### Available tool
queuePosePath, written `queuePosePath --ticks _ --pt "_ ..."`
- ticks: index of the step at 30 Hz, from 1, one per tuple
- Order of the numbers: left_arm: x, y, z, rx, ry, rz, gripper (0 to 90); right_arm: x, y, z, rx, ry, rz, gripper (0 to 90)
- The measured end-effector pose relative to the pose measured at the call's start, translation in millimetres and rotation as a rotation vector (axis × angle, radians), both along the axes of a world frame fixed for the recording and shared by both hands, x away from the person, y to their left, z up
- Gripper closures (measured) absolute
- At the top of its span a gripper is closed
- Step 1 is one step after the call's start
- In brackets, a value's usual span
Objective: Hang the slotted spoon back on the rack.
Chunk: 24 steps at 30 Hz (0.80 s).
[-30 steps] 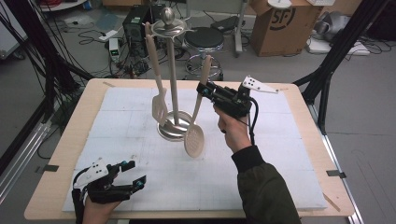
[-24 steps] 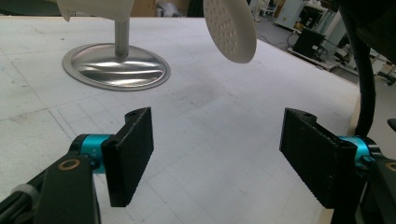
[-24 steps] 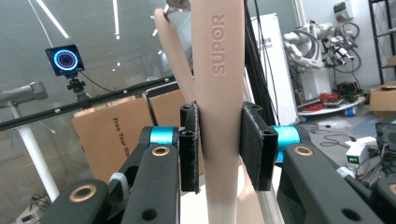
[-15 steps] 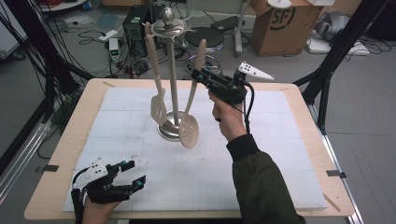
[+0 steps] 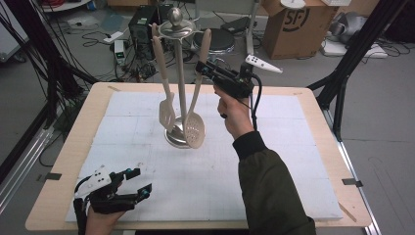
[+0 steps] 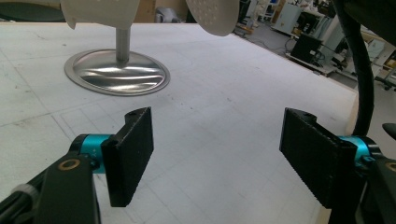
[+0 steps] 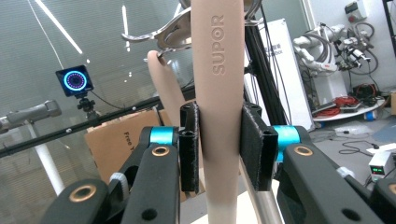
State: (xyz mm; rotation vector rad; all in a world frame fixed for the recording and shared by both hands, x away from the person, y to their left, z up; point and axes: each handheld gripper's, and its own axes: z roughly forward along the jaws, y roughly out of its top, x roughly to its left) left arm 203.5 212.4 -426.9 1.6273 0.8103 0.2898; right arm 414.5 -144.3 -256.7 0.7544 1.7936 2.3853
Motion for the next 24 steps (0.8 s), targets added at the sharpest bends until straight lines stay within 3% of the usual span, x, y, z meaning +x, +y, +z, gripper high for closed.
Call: queuePosePath --ticks 9,15,24 --pt "-0.4 3.0 -0.7 -0.008 0.003 0.005 26.5 7.9 3.3 4.0 -0.002 -0.011 0.005 70.7" --pt "-0.8 3.3 -0.7 -0.004 0.002 0.006 26.5 11.9 7.4 3.2 -0.022 0.016 0.037 70.7" --pt "-1.8 3.5 -0.1 -0.005 -0.003 0.008 26.5 12.2 12.6 0.5 -0.036 0.02 0.042 70.5"
